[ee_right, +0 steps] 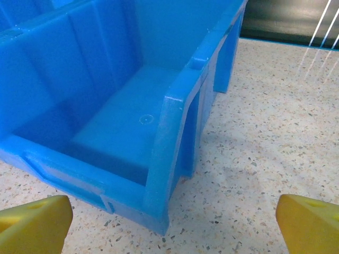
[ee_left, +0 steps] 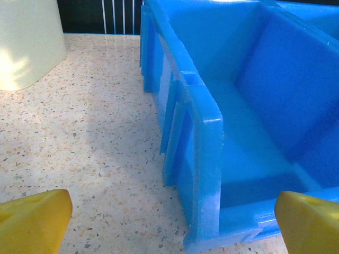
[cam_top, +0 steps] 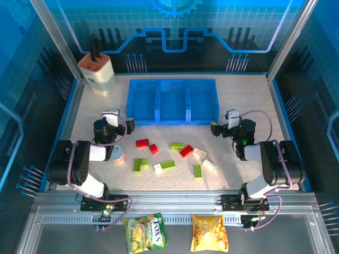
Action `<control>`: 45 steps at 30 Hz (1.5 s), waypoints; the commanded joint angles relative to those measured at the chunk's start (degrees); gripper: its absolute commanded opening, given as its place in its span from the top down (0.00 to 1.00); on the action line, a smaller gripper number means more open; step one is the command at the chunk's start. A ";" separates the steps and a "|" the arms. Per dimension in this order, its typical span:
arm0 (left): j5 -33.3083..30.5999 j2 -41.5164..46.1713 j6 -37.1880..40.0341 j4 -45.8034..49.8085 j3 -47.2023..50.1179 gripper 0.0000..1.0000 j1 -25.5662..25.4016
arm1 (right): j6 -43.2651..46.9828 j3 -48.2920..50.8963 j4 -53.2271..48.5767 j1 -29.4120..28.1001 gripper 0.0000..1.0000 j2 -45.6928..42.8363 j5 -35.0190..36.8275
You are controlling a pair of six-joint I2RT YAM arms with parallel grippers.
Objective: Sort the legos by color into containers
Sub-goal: Pick up the lego from the center of the table.
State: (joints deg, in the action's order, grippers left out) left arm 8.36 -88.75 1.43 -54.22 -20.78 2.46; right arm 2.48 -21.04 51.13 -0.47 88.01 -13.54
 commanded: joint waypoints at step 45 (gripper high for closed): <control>-1.93 25.28 -14.31 91.99 -38.72 0.01 -2.55 | -13.60 -28.48 -78.20 -27.08 0.20 -14.28 12.61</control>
State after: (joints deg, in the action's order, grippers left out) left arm 3.90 -63.00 -16.51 27.59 -55.48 0.21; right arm -7.22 -46.96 -17.89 -25.85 72.84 -3.36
